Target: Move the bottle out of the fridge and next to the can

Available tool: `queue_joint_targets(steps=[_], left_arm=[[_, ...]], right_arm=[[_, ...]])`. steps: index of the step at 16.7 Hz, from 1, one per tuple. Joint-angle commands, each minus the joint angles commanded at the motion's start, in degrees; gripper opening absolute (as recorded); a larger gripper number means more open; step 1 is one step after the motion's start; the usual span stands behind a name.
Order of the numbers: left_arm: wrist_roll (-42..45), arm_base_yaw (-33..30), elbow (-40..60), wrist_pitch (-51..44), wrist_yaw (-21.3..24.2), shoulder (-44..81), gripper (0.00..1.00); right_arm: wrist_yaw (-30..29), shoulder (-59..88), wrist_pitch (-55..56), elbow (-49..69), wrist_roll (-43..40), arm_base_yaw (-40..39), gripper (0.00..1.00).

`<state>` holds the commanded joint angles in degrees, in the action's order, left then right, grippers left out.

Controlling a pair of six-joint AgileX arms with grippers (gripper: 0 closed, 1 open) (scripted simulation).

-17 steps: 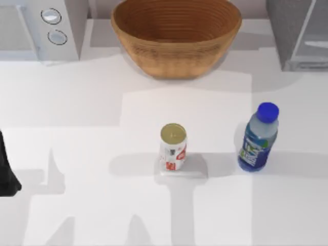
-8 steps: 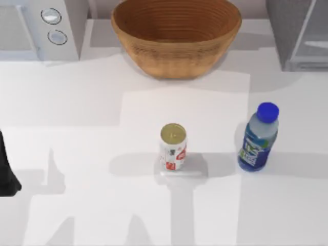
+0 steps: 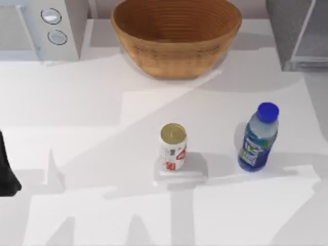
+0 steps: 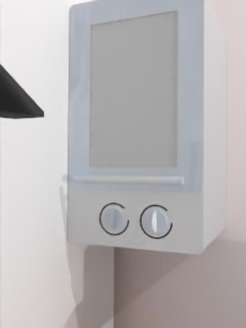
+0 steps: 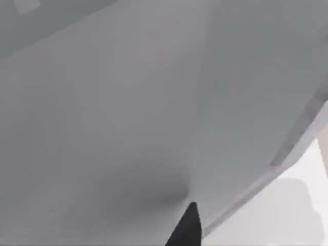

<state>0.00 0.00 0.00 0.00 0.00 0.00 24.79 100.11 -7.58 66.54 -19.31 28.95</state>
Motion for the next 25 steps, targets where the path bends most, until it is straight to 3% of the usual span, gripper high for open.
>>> queue_joint_targets(steps=[4,8,16,25], left_arm=[[0.0,0.0,0.0,0.0,0.0,0.0,1.0],[0.0,0.0,0.0,0.0,0.0,0.0,1.0],[0.0,0.0,0.0,0.0,0.0,0.0,1.0],[0.0,0.0,0.0,0.0,0.0,0.0,1.0]], right_arm=[[-12.7,-3.9,6.3,-5.4,10.6,-17.0,1.0],[-21.2,-6.8,10.6,-9.2,17.6,-26.4,1.0],[-22.6,-5.1,10.5,-7.8,18.2,-26.4,1.0],[-22.9,11.4,6.2,12.8,18.3,-26.6,1.0]])
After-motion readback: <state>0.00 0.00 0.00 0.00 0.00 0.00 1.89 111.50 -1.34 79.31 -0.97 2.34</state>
